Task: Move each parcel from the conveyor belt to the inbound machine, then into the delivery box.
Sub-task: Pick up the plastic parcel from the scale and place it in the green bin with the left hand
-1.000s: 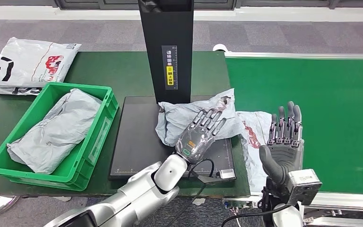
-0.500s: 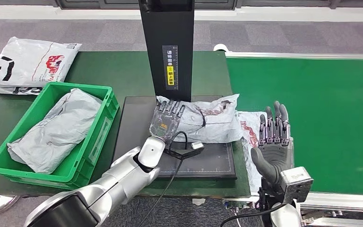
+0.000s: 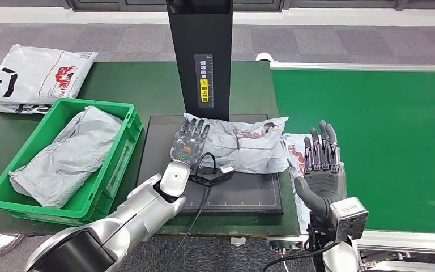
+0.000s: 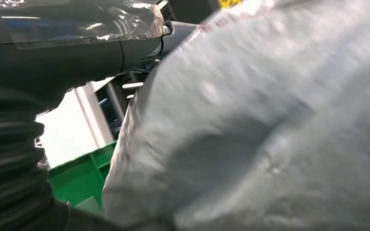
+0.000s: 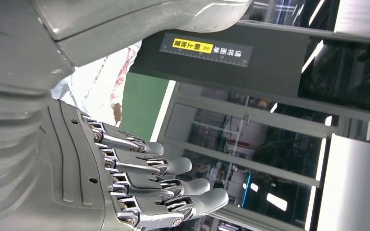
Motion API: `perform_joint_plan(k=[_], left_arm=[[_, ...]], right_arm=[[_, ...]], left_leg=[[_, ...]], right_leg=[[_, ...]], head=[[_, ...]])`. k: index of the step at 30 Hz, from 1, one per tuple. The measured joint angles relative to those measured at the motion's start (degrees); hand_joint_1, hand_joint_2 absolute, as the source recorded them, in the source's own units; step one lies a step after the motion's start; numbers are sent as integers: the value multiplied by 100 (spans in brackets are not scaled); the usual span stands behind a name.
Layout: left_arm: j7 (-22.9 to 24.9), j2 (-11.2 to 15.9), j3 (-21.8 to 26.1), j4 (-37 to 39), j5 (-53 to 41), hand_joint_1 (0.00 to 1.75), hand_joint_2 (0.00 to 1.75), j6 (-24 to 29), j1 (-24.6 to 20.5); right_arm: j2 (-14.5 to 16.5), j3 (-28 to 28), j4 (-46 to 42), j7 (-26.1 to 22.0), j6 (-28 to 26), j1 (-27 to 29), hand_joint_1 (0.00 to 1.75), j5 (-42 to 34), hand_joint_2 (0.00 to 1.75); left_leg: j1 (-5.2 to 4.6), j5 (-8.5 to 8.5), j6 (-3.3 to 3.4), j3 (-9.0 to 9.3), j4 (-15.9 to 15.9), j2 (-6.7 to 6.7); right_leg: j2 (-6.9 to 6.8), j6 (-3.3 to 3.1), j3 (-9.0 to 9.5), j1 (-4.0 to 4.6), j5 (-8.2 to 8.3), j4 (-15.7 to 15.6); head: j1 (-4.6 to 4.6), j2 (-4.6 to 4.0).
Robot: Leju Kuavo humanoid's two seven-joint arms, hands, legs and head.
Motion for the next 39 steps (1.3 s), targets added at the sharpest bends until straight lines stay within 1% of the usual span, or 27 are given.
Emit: perform_joint_plan(k=[6, 20, 26, 39], left_arm=[[25, 54, 198, 19, -78, 175, 175, 54, -1], [-101, 90, 871, 21, -308, 175, 175, 534, 1], [-108, 94, 992, 20, -308, 175, 175, 554, 1], [-107, 96, 999, 19, -308, 175, 175, 554, 2]], right_arm=[[8, 0, 0, 1, 113, -11, 0, 52, 175], [10, -1, -31, 77, 172, -8, 0, 65, 175], [10, -3, -31, 77, 172, -9, 0, 65, 175], [10, -3, -31, 77, 172, -9, 0, 65, 175]], left_leg=[[0, 1, -1, 0, 0, 0], [0, 1, -1, 0, 0, 0], [0, 1, -1, 0, 0, -1], [0, 1, -1, -1, 0, -2]], right_leg=[[0, 0, 0, 0, 0, 0], [0, 0, -1, 0, 0, 0], [0, 0, 0, 0, 0, 0], [-1, 0, 0, 0, 0, 0]], head=[[1, 0], [1, 0], [1, 0], [1, 0]])
